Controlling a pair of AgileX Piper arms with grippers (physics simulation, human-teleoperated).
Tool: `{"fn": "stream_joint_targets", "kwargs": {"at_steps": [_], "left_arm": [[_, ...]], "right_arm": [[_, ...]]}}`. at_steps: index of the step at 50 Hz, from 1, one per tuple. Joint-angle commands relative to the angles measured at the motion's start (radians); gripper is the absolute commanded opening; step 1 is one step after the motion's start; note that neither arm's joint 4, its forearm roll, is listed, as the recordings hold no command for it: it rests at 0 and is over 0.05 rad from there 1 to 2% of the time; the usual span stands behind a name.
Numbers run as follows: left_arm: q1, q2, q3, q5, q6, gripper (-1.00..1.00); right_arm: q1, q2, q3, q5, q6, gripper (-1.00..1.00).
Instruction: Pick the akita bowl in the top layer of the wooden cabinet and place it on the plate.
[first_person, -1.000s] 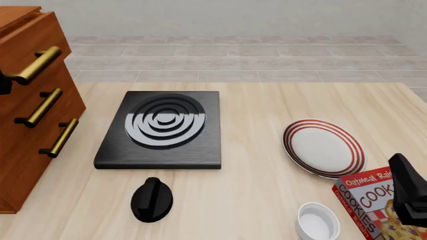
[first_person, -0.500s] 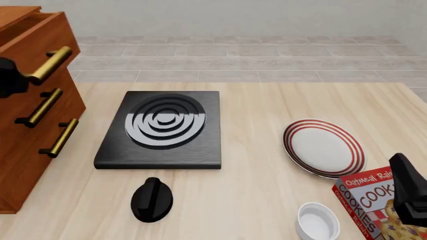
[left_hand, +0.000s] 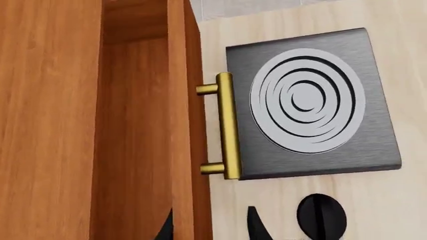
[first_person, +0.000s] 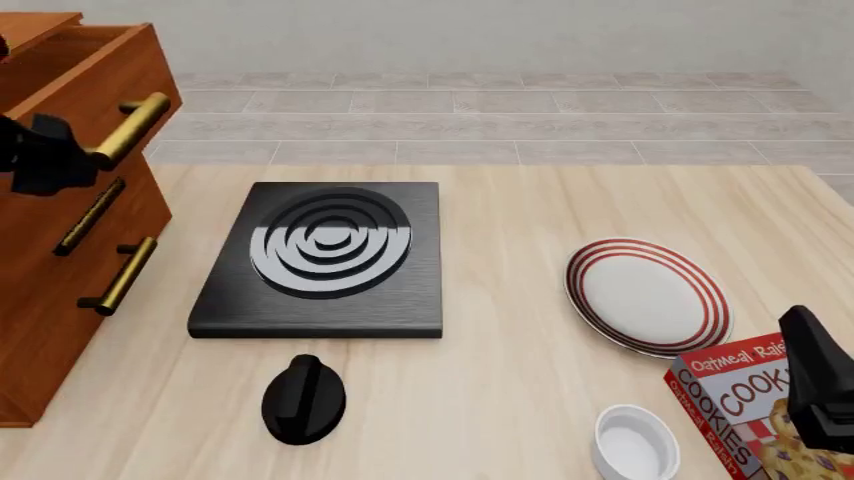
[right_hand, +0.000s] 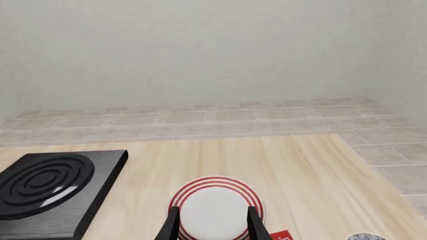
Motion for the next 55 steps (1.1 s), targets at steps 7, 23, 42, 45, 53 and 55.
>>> {"fn": "stream_joint_targets", "kwargs": {"at_steps": [7,23,42,45,53,55], "left_arm": [[-0.100,0.069,0.040,0.024,0.008,1.00],[-0.164,0.080,0.002,0.039,-0.017,1.00],[-0.252,0.087,-0.020,0.049,-0.041,1.00],[-0.261,0.090,-0.026,0.050,-0.042,1.00],[-0.288,0.100,-0.040,0.050,-0.044,1.00],[-0.294,0.100,-0.039,0.050,-0.048,1.00]], "right_arm": [[0.000,0.000,-0.001,-0.001,-0.001,1.00],[0.000,0.000,-0.001,-0.001,-0.002,1.00],[0.000,0.000,-0.001,-0.001,-0.002,1.00],[0.000,0.000,-0.001,-0.001,-0.002,1.00],[0.000,0.000,-0.001,-0.001,-0.003,1.00],[0.000,0.000,-0.001,-0.001,-0.002,1.00]]}}
